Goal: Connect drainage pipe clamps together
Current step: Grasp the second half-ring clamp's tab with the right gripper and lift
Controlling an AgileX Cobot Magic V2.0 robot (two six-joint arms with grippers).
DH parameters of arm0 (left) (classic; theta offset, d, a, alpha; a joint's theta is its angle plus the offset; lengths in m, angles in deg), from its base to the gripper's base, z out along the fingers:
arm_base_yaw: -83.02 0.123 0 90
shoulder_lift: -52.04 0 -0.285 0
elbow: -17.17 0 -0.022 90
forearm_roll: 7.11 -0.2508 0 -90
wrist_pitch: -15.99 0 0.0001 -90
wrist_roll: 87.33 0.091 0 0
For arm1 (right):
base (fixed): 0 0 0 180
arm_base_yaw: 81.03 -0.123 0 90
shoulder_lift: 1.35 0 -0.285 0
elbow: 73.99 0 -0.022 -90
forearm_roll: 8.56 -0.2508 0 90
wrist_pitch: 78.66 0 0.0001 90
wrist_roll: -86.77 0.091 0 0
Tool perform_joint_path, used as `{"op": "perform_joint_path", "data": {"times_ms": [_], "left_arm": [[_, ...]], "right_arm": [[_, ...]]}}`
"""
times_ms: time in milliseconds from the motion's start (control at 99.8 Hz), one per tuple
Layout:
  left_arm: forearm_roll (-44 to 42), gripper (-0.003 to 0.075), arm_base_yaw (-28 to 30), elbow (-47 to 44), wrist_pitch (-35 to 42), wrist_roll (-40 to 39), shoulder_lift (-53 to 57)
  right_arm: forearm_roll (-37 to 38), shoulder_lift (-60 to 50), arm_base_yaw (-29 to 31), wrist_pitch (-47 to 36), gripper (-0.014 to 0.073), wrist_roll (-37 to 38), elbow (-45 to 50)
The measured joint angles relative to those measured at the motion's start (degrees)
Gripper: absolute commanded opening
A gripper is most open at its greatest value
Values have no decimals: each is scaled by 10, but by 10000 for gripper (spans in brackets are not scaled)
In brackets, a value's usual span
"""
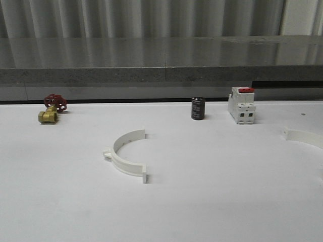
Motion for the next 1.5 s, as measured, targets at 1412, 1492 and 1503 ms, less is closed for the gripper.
{"op": "perform_joint_path", "data": {"times_ms": [1412,1492,1503], "left_arm": [[0,-21,0,0,0,0,0],[0,-21,0,0,0,0,0],[0,-21,0,0,0,0,0]], "right_arm": [[-7,297,36,-42,191,-67,-102],[-7,297,36,-40,139,-67,-102],[-7,297,36,-40,139,-67,-102]]}}
